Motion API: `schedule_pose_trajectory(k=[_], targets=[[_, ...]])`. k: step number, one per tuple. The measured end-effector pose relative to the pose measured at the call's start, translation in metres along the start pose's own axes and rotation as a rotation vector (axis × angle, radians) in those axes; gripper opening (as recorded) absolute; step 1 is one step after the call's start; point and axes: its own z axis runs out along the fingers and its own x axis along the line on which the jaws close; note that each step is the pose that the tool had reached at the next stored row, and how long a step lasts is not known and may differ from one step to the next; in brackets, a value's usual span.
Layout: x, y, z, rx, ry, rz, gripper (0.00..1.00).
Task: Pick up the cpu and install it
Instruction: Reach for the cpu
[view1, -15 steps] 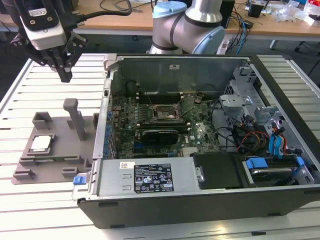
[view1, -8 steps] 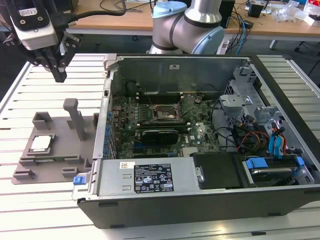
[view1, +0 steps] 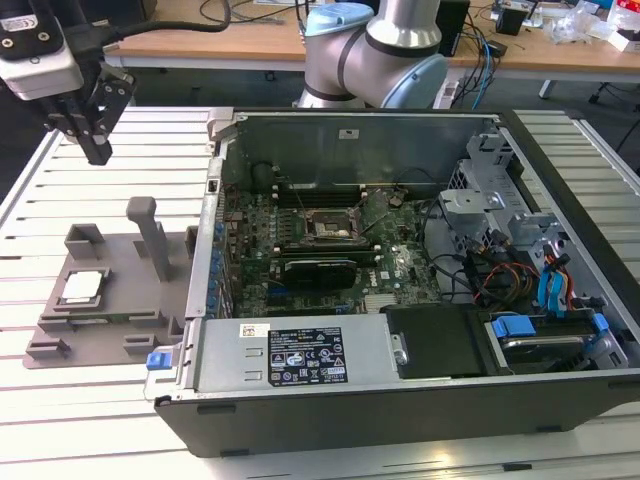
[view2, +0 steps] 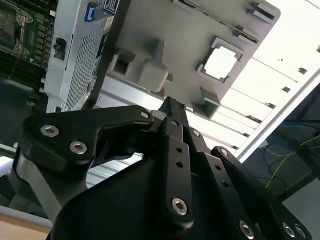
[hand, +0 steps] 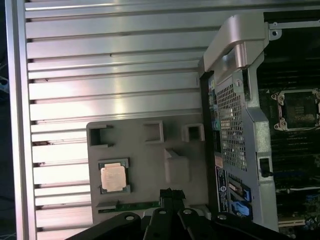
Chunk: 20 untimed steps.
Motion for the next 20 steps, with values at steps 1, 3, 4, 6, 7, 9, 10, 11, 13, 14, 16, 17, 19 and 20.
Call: schedule_pose_trajectory(k=[1,3,4,6,7,9,10,11,13,14,16,17,19,20], targets=[[0.0025,-0.0002,0.0,0.0,0.0,0.0,0.11],[0.0087,-0.0006,-0.0002,-0.0001,0.0,0.0,0.11],[0.0117,-0.0009,-0.0003,0.0,0.0,0.0,0.11],[0.0183,-0.0014,-0.0005,0.0,0.0,0.0,0.11],[0.0196,-0.0015,-0.0005,0.0,0.0,0.0,0.11],[0.0239,-0.0017,-0.0006,0.0,0.0,0.0,0.11],[0.0271,-0.0019,-0.0005,-0.0001,-0.0001,0.0,0.11],[0.0296,-0.0021,-0.0004,-0.0001,-0.0001,0.0,0.11],[0.0349,-0.0023,0.0004,-0.0001,0.0,0.0,0.11],[0.0368,-0.0024,0.0006,0.0,0.0,0.0,0.11],[0.0419,-0.0028,0.0014,0.0,0.0,0.0,0.11],[0.0436,-0.0029,0.0017,-0.0001,0.0,0.0,0.11],[0.0486,-0.0033,0.0024,-0.0001,0.0,0.0,0.11],[0.0505,-0.0035,0.0026,-0.0001,0.0,0.0,0.11]])
